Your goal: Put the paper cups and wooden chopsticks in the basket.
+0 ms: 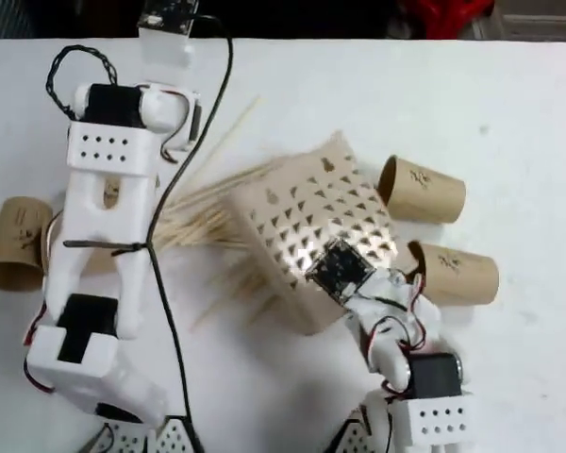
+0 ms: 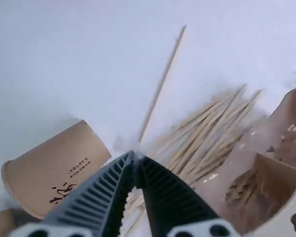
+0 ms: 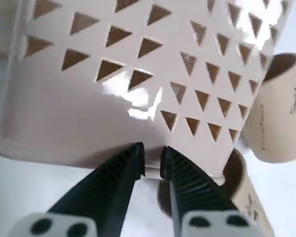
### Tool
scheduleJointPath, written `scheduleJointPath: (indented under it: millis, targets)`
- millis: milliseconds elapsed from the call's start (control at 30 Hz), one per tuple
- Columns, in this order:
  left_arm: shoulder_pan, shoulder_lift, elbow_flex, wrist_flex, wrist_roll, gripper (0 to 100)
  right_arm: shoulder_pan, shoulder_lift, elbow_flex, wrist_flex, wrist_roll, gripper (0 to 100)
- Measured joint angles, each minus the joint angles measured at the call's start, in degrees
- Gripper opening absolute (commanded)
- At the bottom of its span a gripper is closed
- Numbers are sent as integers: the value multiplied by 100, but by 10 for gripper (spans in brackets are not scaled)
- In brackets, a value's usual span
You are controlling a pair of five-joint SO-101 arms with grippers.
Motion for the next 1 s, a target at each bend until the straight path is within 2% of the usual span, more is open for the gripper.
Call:
scheduleJointPath:
  millis: [100,300,567,833,1000]
  targets:
    - [325,0,0,229,-9,22,255,-9,211,0,352,77]
    - [1108,0,-44,756,-422,23,932,0,615,-378,457,77]
    - [1987,0,-1389,1802,-1125,23,1459,97,1196,-695,457,77]
    - [2549,0,-1538,1811,-1187,23,1521,79,1204,-1284,-563,77]
    - [2646,0,-1837,1811,-1178,42,1521,79,993,-1380,-1266,77]
